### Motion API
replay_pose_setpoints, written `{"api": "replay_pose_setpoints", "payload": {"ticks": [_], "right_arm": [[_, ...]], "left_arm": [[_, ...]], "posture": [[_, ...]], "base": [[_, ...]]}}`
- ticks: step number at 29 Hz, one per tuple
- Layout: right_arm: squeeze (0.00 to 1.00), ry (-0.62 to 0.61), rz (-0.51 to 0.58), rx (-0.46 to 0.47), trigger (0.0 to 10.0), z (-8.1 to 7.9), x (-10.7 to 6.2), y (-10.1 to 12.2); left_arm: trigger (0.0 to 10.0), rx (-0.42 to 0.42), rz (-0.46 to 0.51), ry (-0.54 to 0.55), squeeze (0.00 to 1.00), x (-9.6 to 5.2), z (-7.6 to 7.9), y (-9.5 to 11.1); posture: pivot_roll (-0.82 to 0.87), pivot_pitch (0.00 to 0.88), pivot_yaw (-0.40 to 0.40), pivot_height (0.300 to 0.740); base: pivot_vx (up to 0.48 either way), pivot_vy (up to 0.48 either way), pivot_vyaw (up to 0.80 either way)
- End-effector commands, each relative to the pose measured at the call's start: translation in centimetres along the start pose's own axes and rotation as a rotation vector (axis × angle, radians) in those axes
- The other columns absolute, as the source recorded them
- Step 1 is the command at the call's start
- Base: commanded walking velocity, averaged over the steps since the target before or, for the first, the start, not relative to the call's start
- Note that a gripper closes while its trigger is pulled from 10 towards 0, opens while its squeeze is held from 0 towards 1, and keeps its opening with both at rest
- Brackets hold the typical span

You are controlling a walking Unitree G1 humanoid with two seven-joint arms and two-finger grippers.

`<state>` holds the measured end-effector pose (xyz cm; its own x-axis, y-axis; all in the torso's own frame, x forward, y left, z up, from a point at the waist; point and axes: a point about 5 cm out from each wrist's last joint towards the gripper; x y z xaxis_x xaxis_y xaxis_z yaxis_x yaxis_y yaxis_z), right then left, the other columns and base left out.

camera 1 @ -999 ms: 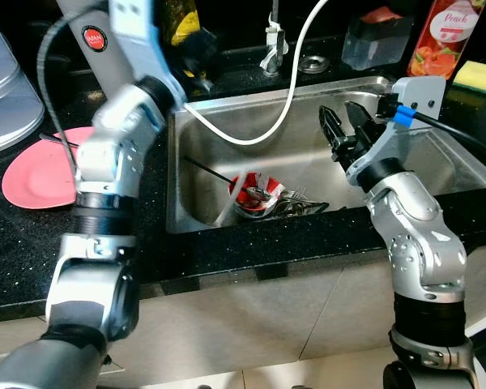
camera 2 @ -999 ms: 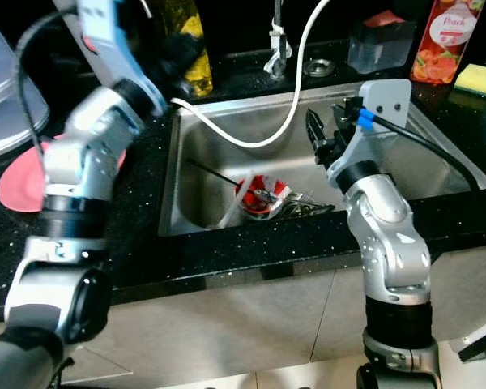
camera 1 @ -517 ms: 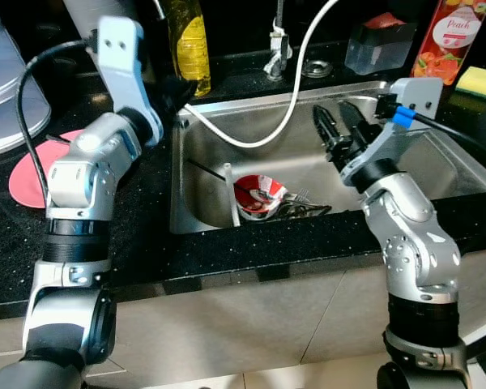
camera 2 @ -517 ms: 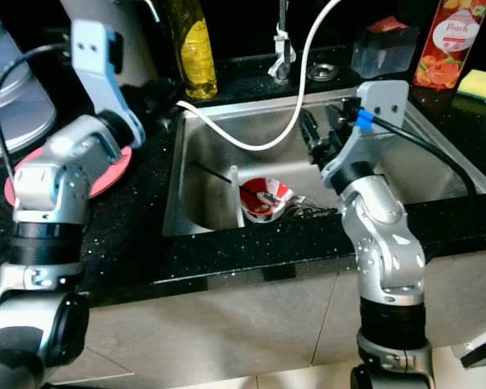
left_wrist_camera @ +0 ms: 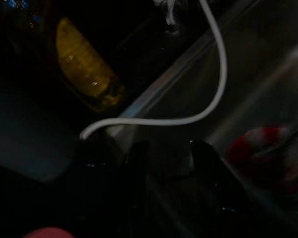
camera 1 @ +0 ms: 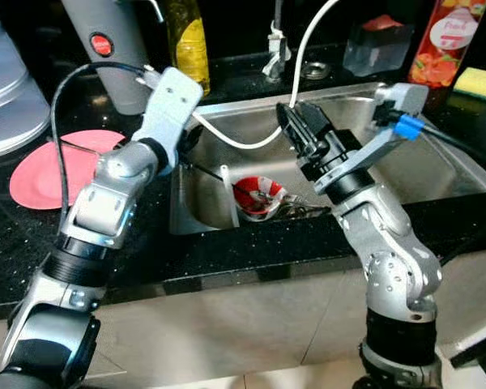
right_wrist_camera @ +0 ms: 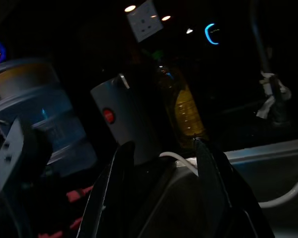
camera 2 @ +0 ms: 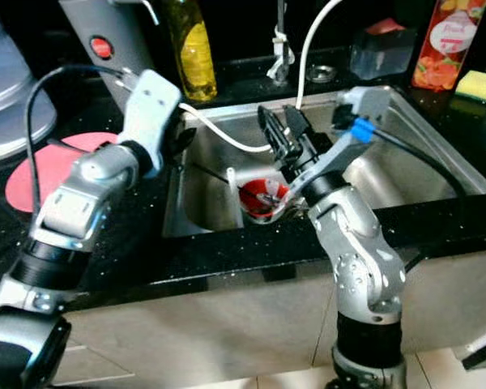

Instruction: Kitchen organization

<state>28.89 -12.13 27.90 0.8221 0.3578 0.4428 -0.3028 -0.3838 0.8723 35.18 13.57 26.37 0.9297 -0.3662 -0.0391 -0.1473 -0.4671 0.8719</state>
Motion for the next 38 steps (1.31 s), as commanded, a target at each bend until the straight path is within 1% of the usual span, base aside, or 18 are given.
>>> {"api": "replay_pose_setpoints", "payload": {"ticks": [1,3,4,7,10,11,12,16,17,18,19,20,21,22,23,30,34,38], "right_arm": [[0.00,-0.007,-0.032,0.003,10.0,0.1,0.0,-0.5],[0.00,-0.006,-0.034,-0.001,10.0,0.1,0.0,-0.5],[0.00,-0.021,-0.045,-0.023,10.0,0.3,0.1,-0.6],[0.00,-0.028,-0.050,-0.032,10.0,0.5,0.1,-0.6],[0.00,-0.063,-0.048,-0.052,10.0,1.3,-0.1,-0.4],[0.00,-0.063,-0.048,-0.052,10.0,1.3,-0.1,-0.4],[0.00,-0.080,-0.043,-0.056,10.0,1.6,-0.1,-0.2],[0.00,-0.079,-0.039,-0.066,10.0,1.7,0.0,0.0],[0.00,-0.079,-0.039,-0.066,10.0,1.7,0.0,0.0],[0.00,-0.077,-0.039,-0.077,10.0,1.7,0.1,0.0],[0.00,-0.077,-0.039,-0.077,10.0,1.7,0.1,0.0],[0.00,-0.078,-0.039,-0.082,10.0,1.7,0.2,0.0],[0.00,-0.078,-0.039,-0.082,10.0,1.7,0.2,0.0],[0.00,-0.076,-0.039,-0.105,10.0,1.8,0.3,0.2],[0.00,-0.075,-0.044,-0.124,10.0,1.9,0.3,0.3],[0.00,-0.107,-0.091,-0.217,10.0,2.7,0.4,0.2],[0.00,-0.162,-0.088,-0.234,10.0,3.8,0.4,0.9],[0.00,-0.178,-0.079,-0.237,10.0,4.3,0.3,1.2]], "left_arm": [[10.0,0.086,-0.008,-0.018,0.00,-0.5,0.0,-0.3],[10.0,0.091,-0.009,-0.021,0.00,-0.5,0.1,-0.4],[10.0,0.134,-0.037,0.009,0.00,-0.8,-1.0,-0.9],[10.0,0.156,-0.048,0.022,0.00,-0.9,-1.4,-1.2],[10.0,0.221,-0.065,0.090,0.00,-1.1,-3.5,-1.4],[10.0,0.221,-0.065,0.090,0.00,-1.1,-3.5,-1.4],[10.0,0.267,-0.084,0.123,0.00,-1.4,-4.7,-1.7],[10.0,0.327,-0.110,0.142,0.00,-1.8,-5.9,-2.0],[10.0,0.327,-0.110,0.142,0.00,-1.8,-5.9,-2.0],[10.0,0.374,-0.154,0.155,0.00,-2.1,-6.9,-2.3],[10.0,0.374,-0.154,0.155,0.00,-2.1,-6.9,-2.3],[10.0,0.411,-0.193,0.155,0.00,-2.3,-7.5,-2.8],[10.0,0.411,-0.193,0.155,0.00,-2.3,-7.5,-2.8],[10.0,0.430,-0.257,0.137,0.00,-2.5,-7.7,-3.6],[10.0,0.423,-0.282,0.122,0.00,-2.6,-7.6,-4.0],[10.0,0.404,-0.327,0.044,0.00,-2.6,-6.7,-5.3],[10.0,0.507,-0.368,-0.001,0.00,-2.7,-6.9,-5.7],[10.0,0.558,-0.413,-0.012,0.00,-2.7,-7.4,-6.3]], "posture": [[0.02,0.009,0.098,0.740],[0.02,0.009,0.098,0.740],[0.02,0.017,0.098,0.740],[0.02,0.013,0.097,0.740],[0.02,0.003,0.097,0.740],[0.02,0.003,0.097,0.740],[0.02,0.001,0.099,0.740],[0.02,0.001,0.099,0.740],[0.02,0.001,0.099,0.740],[0.03,0.005,0.096,0.740],[0.03,0.005,0.096,0.740],[0.04,0.008,0.093,0.740],[0.04,0.008,0.093,0.740],[0.04,0.009,0.095,0.740],[0.04,0.009,0.096,0.740],[0.03,0.003,0.098,0.740],[0.04,0.003,0.097,0.740],[0.03,0.004,0.103,0.740]], "base": [[0.000,0.000,0.00],[0.000,0.000,0.00],[0.000,0.000,0.00],[0.000,0.000,0.00],[0.000,0.000,0.00],[0.000,0.000,0.00],[0.000,0.000,0.00],[0.000,0.000,0.00],[0.000,0.000,0.00],[0.000,0.000,0.00],[0.000,0.000,0.00],[0.000,0.000,0.00],[0.000,0.000,0.00],[0.000,0.000,0.00],[0.000,0.000,0.00],[0.000,0.000,0.00],[0.000,0.000,0.00],[0.000,0.000,0.00]]}}
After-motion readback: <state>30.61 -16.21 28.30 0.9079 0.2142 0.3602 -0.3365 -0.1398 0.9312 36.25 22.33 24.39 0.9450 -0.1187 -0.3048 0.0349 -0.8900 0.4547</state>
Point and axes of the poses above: a point about 5 cm out from each wrist's last joint towards the gripper, its own x axis pointing out of the wrist towards the gripper, its own y axis along the axis of the wrist's last joint, z = x × y, and after that the axes turned 4 degrees about -x, right-handed
